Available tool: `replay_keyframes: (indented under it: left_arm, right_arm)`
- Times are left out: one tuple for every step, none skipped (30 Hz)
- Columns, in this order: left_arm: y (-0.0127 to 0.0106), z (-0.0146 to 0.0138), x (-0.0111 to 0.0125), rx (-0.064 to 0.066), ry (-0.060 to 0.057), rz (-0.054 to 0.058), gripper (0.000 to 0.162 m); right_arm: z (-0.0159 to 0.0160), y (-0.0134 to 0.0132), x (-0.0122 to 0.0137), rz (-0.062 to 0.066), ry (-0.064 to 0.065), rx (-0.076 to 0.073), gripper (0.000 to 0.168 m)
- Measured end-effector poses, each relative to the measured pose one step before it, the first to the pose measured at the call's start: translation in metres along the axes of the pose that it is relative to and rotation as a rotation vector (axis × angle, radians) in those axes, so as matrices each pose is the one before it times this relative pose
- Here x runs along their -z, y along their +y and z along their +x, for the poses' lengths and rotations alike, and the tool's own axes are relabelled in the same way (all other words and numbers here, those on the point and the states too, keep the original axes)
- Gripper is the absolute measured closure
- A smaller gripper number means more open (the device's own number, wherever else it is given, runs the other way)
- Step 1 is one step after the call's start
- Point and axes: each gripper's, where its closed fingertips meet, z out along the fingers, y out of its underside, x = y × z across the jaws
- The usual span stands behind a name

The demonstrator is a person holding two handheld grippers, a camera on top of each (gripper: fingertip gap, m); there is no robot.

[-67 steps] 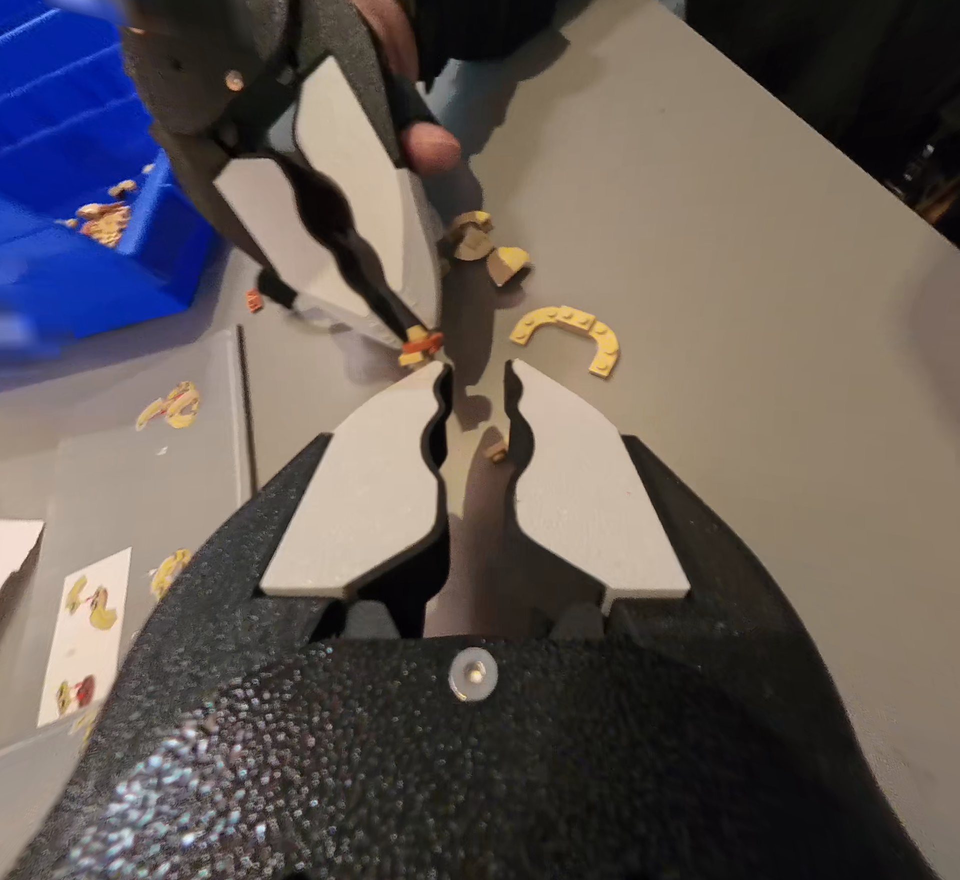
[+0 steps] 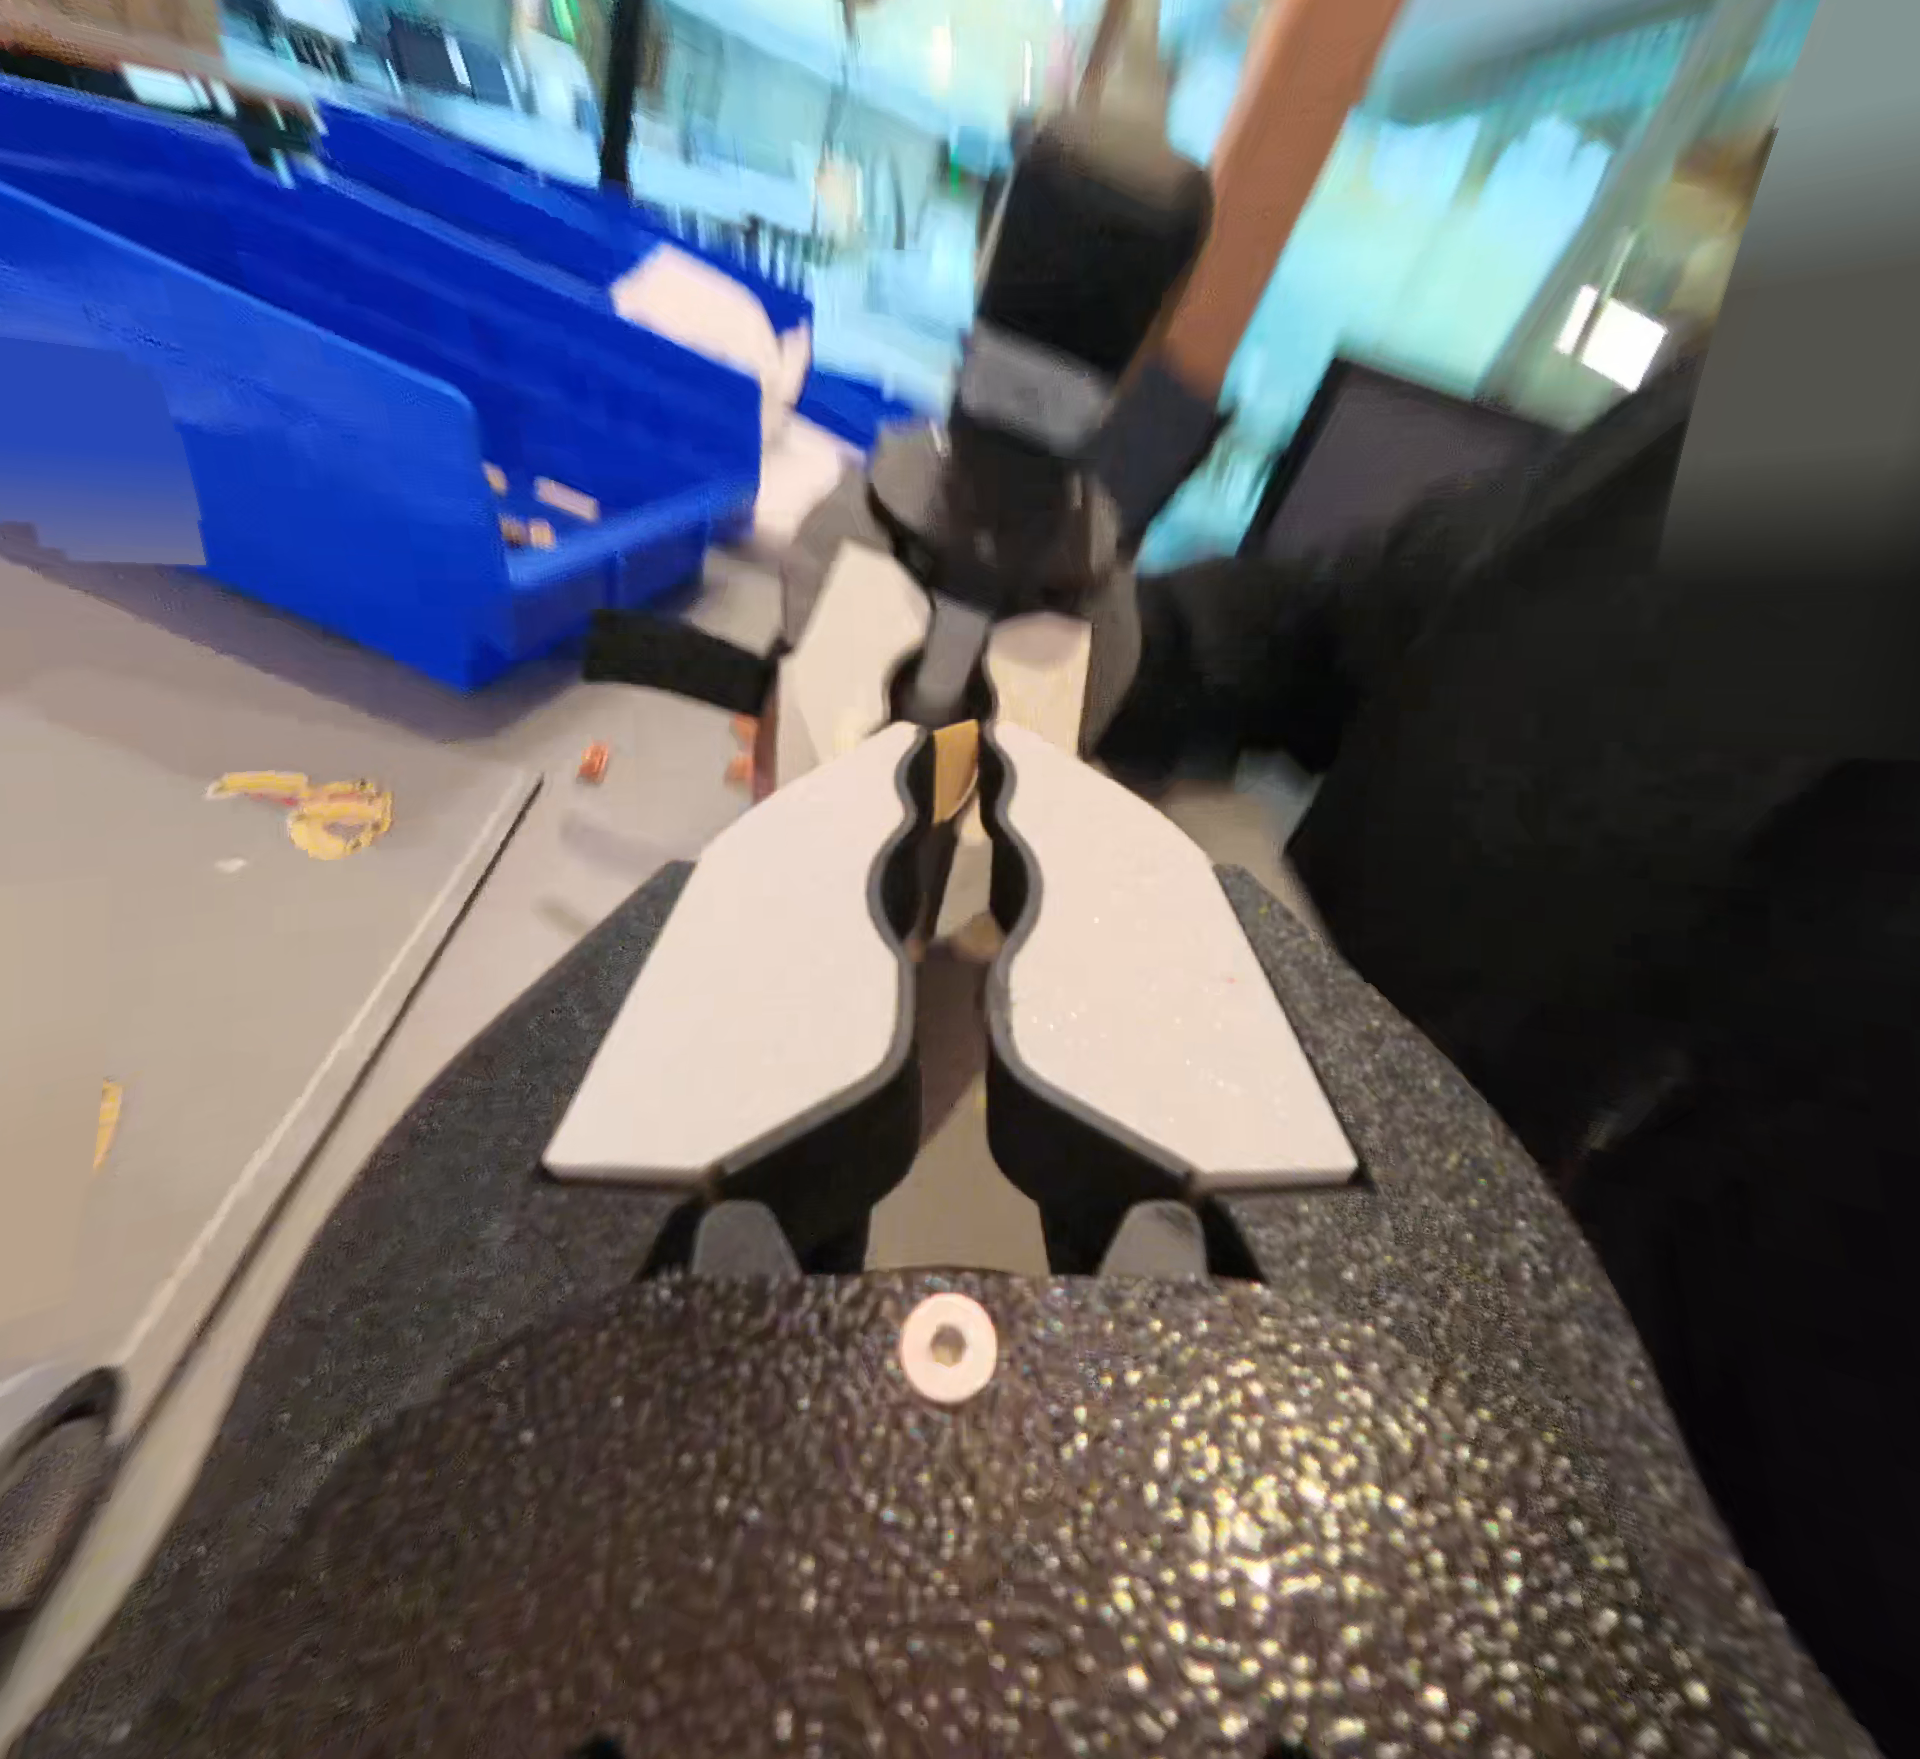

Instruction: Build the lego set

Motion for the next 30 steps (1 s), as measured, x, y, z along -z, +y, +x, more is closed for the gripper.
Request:
replay_keyframes:
  left_arm:
    - [-0.01366,-0.00316,0.00366,0.0935,0.0106,0.1242,0.155]
    - [-0.01189,-0.0038,0.00362,0.0923,0.0071,0.1166,0.155]
    - [-0.00976,-0.00276,0.00329,0.0846,0.0142,0.1048,0.155]
    - [-0.00671,-0.00263,0.00271,0.073,0.0145,0.0841,0.155]
    - [-0.00357,-0.00349,0.00206,0.0562,0.0034,0.0605,0.155]
    - [-0.00054,-0.00255,0.00107,0.037,0.0028,0.0383,0.155]
    - [0.00147,-0.00105,-0.00031,0.0269,0.0068,0.0185,0.155]
    - [-0.00001,0.00236,-0.001,0.0149,0.0205,0.0167,0.155]
    - [0.00027,0.00239,-0.00108,-0.0005,0.0147,0.0102,0.155]
    - [0.00109,0.00177,-0.00094,-0.0062,0.0102,0.0004,0.155]
    - [0.00104,0.00126,-0.00063,0.0024,0.0105,-0.0029,0.155]
    - [-0.00012,0.00127,-0.0004,0.0146,0.0131,0.0055,0.155]
    - [-0.00068,0.00125,-0.00025,0.021,0.0152,0.0094,0.155]
    - [0.0,0.00095,-0.00035,0.0212,0.0134,0.007,0.155]
    - [0.00096,0.00024,-0.0005,0.0189,0.0087,0.002,0.155]
    - [0.00168,0.00003,-0.00068,0.0153,0.0062,-0.0027,0.155]
    - [0.00189,0.00009,-0.00073,0.0124,0.006,-0.0032,0.155]
    - [0.00132,0.00011,-0.00056,0.0107,0.0042,-0.001,0.155]
    - [0.00062,0.00022,-0.00036,0.0099,0.0046,0.0029,0.155]
    - [0.00036,0.00073,-0.00019,0.0103,0.0073,0.0031,0.155]
    - [0.00007,0.00074,-0.00011,0.0091,0.0068,0.0019,0.155]
    - [0.00013,0.00018,-0.00011,0.0069,0.0019,-0.0008,0.155]
    - [0.0003,0.0,-0.00009,0.0036,0.0008,-0.0022,0.155]
    - [0.00027,-0.00003,-0.00001,0.0021,0.0006,-0.0019,0.155]
    - [0.00029,-0.00014,-0.00007,0.0019,0.0007,-0.0014,0.155]
    - [0.00011,0.00027,-0.00003,0.003,0.003,0.0004,0.155]
    - [0.00021,-0.00025,-0.0001,0.0024,0.0001,-0.0013,0.155]
    - [0.00046,-0.00044,0.00005,-0.0014,-0.0007,-0.0052,0.154]
    - [0.00022,-0.0009,0.00005,-0.0048,-0.0039,-0.0101,0.154]
    - [0.00031,-0.00178,0.00026,-0.0123,-0.0126,-0.0205,0.154]
  right_arm:
    - [0.00247,-0.00884,0.00226,0.0574,0.0308,0.0107,0.146]
    - [0.00256,-0.00871,0.00208,0.0563,0.0311,0.0083,0.146]
    - [0.00252,-0.00762,0.00166,0.0499,0.0298,0.009,0.146]
    - [0.00329,-0.00659,0.00113,0.0418,0.036,0.0109,0.147]
    - [0.00244,-0.00496,0.00031,0.0302,0.0282,0.0128,0.148]
    - [0.0008,-0.00342,-0.00086,0.0199,0.017,0.0127,0.148]
    - [0.00023,-0.00275,-0.00155,0.0159,0.0158,0.0169,0.147]
    - [-0.00022,-0.00221,-0.00184,0.0139,0.0147,0.0251,0.147]
    - [-0.00055,-0.00185,-0.0019,0.0114,0.0133,0.0282,0.145]
    - [-0.00035,-0.00162,-0.00185,0.0099,0.0126,0.0211,0.143]
    - [-0.00016,-0.00227,-0.00146,0.0143,0.0113,0.0104,0.141]
    - [0.00077,-0.00177,-0.00132,0.0101,0.0133,0.0012,0.14]
    - [0.00232,-0.00086,-0.00097,0.003,0.022,0.0002,0.139]
    - [0.00254,-0.00079,-0.00072,0.0035,0.0209,0.0038,0.14]
    - [0.00181,-0.00119,-0.00003,0.0087,0.0157,0.0081,0.143]
    - [0.00049,-0.00191,0.00048,0.0154,0.0061,0.0119,0.148]
    - [-0.00129,-0.00207,0.00076,0.0172,-0.0061,0.0155,0.153]
    - [-0.00121,-0.00097,0.0004,0.0085,-0.0044,0.0181,0.156]
    - [0.00018,0.00083,0.00002,-0.0049,0.0062,0.0182,0.157]
    - [0.00035,0.00209,-0.00038,-0.0128,0.0074,0.0151,0.157]
    - [0.0002,0.0028,-0.00061,-0.0157,0.0053,0.0097,0.157]
    - [0.00039,0.00207,-0.00048,-0.0102,0.0059,0.0066,0.157]
    - [-0.00026,0.00005,-0.00007,0.0021,0.0014,0.007,0.157]
    - [-0.00044,-0.00137,0.0002,0.0081,0.0003,0.0073,0.16]
    - [0.00059,-0.00138,0.00037,0.0065,0.0062,0.0067,0.162]
    - [0.00057,-0.00034,0.00005,0.0004,0.003,0.0054,0.163]
    - [-0.0002,0.00036,0.00013,-0.0028,-0.0044,0.0009,0.163]
    - [-0.00028,0.00043,0.00056,-0.0029,-0.0065,-0.0024,0.164]
    - [-0.00029,0.0007,0.00056,-0.0061,-0.008,-0.0026,0.163]
    - [-0.00053,0.00076,0.00091,-0.0084,-0.0125,-0.001,0.164]
